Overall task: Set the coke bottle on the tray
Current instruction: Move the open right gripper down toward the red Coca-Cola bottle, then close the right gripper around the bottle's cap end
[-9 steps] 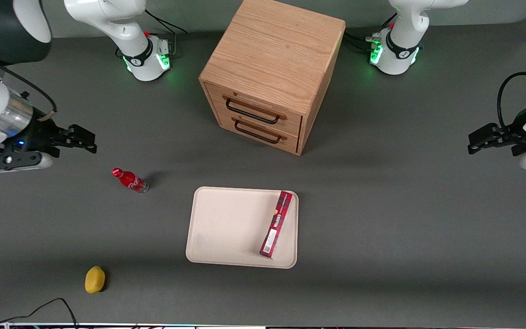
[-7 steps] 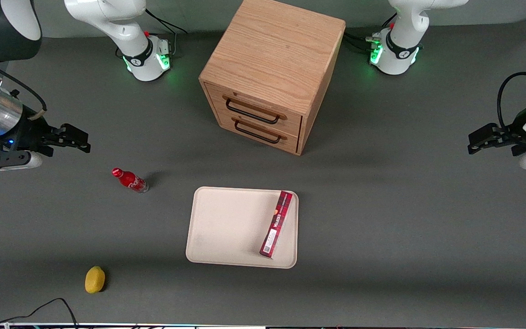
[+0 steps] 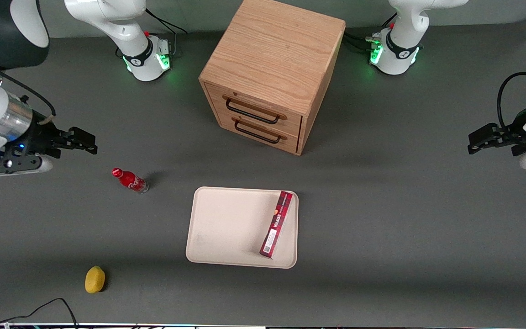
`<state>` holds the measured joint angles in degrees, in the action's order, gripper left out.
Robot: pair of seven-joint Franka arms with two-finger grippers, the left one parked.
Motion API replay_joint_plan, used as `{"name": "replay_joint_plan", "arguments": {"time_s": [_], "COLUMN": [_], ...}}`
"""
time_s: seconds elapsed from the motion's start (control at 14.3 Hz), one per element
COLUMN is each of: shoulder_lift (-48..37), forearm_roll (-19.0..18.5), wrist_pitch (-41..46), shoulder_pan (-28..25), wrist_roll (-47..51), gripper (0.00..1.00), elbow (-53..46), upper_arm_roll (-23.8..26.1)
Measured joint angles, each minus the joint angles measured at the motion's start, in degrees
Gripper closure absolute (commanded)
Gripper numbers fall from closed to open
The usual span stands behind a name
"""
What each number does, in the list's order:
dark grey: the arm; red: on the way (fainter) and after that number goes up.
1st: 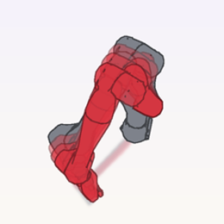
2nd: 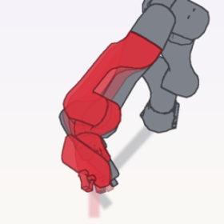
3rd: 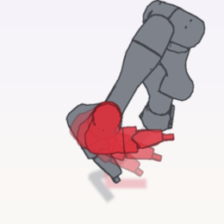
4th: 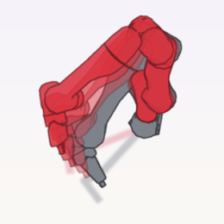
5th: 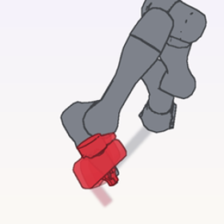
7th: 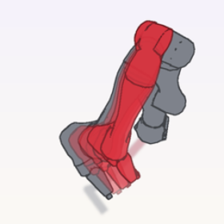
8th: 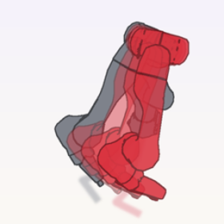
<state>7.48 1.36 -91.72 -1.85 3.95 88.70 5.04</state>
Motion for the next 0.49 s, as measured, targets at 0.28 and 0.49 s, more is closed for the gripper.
{"name": "replay_joint_plan", "arguments": {"time_s": [0.28, 0.49], "shoulder_lift": [2.40, 0.08], "forearm_roll": [0.00, -0.01], "wrist_pitch": [-10.70, -22.35], "shoulder_pan": [0.03, 0.18], "wrist_roll": [0.04, -0.55], "gripper": [0.00, 0.01], "elbow": [10.41, 22.99], "upper_arm_roll": [0.00, 0.00]}}
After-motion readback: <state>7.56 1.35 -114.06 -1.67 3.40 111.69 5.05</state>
